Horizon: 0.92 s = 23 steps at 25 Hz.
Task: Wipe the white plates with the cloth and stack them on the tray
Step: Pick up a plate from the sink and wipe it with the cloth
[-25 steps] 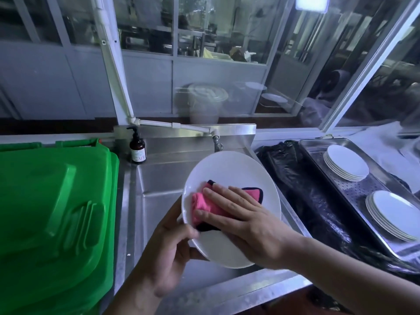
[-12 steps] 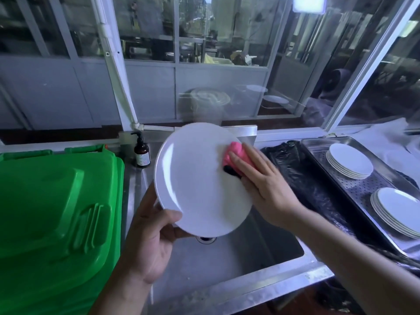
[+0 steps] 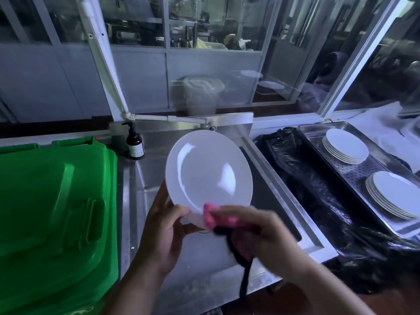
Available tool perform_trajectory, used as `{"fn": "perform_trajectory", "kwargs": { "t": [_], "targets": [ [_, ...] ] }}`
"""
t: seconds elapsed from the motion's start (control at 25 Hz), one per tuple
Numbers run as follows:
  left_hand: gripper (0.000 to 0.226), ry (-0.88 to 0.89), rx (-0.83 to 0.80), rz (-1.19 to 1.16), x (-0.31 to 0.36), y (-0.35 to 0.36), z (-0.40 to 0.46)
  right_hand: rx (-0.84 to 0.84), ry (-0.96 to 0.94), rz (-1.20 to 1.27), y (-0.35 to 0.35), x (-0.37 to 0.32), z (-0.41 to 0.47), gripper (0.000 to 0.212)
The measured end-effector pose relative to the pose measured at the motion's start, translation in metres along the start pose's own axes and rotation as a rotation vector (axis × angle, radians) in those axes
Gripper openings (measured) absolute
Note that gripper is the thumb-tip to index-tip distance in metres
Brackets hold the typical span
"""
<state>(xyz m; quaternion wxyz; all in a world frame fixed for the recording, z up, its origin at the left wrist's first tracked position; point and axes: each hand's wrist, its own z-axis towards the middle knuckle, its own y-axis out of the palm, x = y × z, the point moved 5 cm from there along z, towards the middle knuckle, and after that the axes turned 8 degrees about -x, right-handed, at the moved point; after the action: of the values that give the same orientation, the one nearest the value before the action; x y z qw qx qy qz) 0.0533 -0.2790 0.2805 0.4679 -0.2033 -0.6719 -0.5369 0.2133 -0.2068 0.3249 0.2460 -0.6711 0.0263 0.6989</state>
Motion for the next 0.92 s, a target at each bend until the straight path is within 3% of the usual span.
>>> {"fn": "perform_trajectory", "kwargs": {
  "t": [0.08,0.16,0.24,0.4,0.8,0.92],
  "targets": [
    [0.072,-0.048,-0.001,-0.027,-0.008,0.0,0.0,0.229,0.02,0.027,-0.04,-0.012,0.003,0.06],
    [0.071,-0.092,-0.02,-0.057,-0.015,0.004,-0.004,0.504,-0.012,-0.243,-0.078,-0.02,0.013,0.052],
    [0.07,-0.127,-0.067,-0.066,-0.018,0.014,-0.009,0.601,-0.035,-0.509,-0.089,-0.021,0.036,0.052],
    [0.071,-0.125,-0.136,-0.044,-0.017,0.022,-0.02,0.543,-0.124,-0.847,-0.05,0.009,0.06,0.042],
    [0.067,-0.098,0.014,-0.006,-0.013,-0.011,-0.021,0.123,-0.051,-0.814,0.033,0.04,-0.005,0.047],
    [0.067,-0.14,0.032,0.001,-0.02,-0.007,-0.019,0.12,0.039,-1.012,0.045,0.048,-0.013,0.061]
  ]
}}
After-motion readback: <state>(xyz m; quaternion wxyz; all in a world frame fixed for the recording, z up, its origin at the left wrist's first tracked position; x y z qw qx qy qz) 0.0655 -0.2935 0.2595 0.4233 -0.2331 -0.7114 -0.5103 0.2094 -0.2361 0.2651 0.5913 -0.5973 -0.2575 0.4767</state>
